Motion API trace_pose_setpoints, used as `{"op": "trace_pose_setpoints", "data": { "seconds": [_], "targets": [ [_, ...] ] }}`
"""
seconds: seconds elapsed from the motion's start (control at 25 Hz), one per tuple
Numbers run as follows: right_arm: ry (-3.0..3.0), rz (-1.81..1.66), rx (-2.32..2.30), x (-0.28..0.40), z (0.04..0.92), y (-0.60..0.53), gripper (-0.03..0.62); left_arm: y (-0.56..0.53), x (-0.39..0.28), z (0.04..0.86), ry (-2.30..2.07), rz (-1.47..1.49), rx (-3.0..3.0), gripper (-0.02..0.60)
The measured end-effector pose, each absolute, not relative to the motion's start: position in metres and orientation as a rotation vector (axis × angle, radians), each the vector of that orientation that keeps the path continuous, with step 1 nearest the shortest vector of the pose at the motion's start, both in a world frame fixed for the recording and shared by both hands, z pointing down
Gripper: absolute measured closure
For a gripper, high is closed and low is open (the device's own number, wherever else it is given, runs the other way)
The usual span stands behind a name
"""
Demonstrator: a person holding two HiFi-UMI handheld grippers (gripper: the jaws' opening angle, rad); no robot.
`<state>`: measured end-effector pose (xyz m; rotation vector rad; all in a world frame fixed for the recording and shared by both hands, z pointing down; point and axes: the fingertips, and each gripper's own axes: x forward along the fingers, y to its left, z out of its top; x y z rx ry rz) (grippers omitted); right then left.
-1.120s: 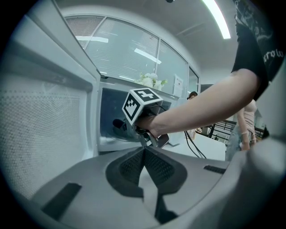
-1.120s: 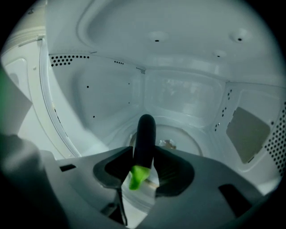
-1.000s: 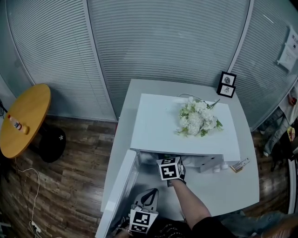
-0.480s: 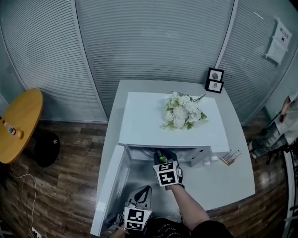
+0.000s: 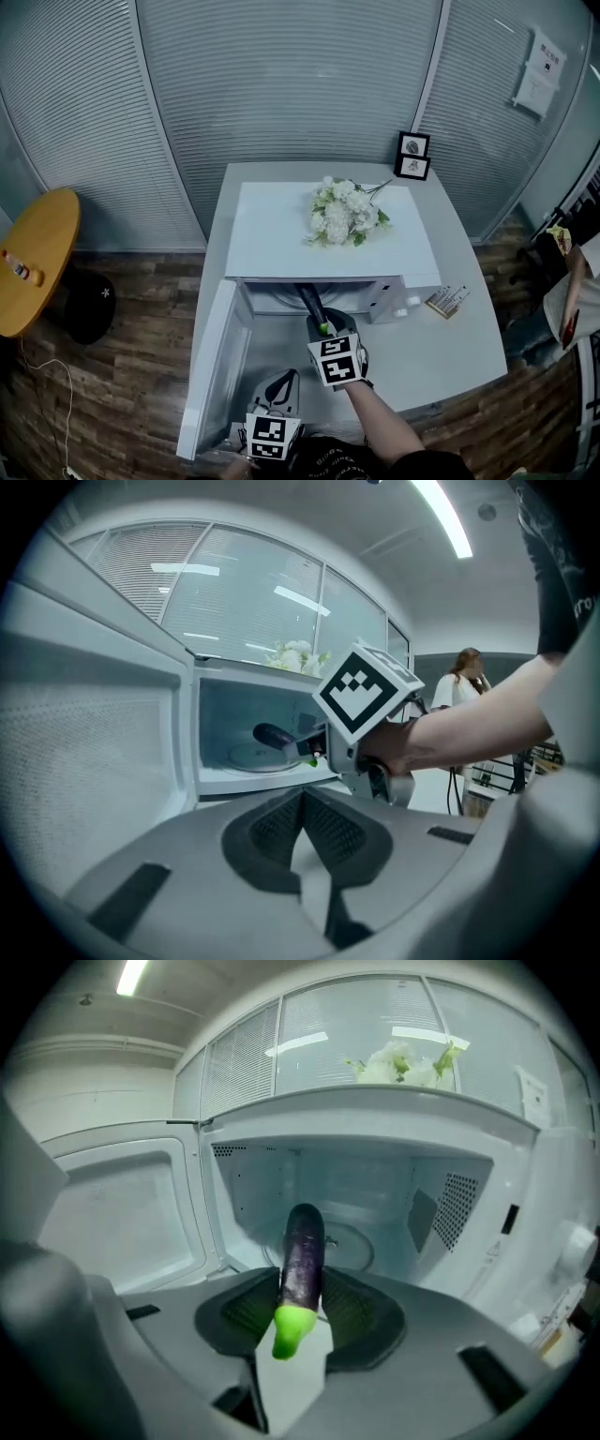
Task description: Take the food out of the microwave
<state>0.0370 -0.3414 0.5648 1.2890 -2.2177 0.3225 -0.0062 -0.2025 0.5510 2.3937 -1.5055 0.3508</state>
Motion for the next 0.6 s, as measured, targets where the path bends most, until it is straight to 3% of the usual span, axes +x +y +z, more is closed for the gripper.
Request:
{"op": "trace_pose_setpoints", "data": {
  "seconds": [0.6],
  "targets": [
    [-2.235, 0.328, 1.358, 0.074, 0.547, -0.295, 0.454, -0.184, 0.007, 0.542, -1.516, 0.34, 2.421, 0.574]
  ]
}}
